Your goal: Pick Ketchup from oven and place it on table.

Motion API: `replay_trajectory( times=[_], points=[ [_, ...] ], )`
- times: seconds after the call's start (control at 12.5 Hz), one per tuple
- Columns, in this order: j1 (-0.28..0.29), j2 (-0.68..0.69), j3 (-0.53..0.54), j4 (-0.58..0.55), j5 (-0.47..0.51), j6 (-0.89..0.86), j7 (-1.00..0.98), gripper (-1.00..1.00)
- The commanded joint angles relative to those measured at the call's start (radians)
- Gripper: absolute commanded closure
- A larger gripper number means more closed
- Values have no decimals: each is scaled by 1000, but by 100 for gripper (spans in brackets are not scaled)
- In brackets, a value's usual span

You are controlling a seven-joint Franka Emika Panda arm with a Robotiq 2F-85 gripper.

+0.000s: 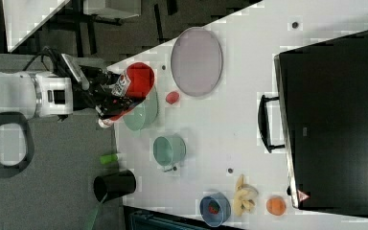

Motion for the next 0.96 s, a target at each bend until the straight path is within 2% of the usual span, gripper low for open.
replay_trajectory(
  times=[0.08,0.48,0.96],
  points=[
    [13,14,28,-44,-27,-28,17,-27],
    [56,15,73,-255,-71,133,21,-27],
    [49,61,66,-520,-71,378,21,-27]
  ],
)
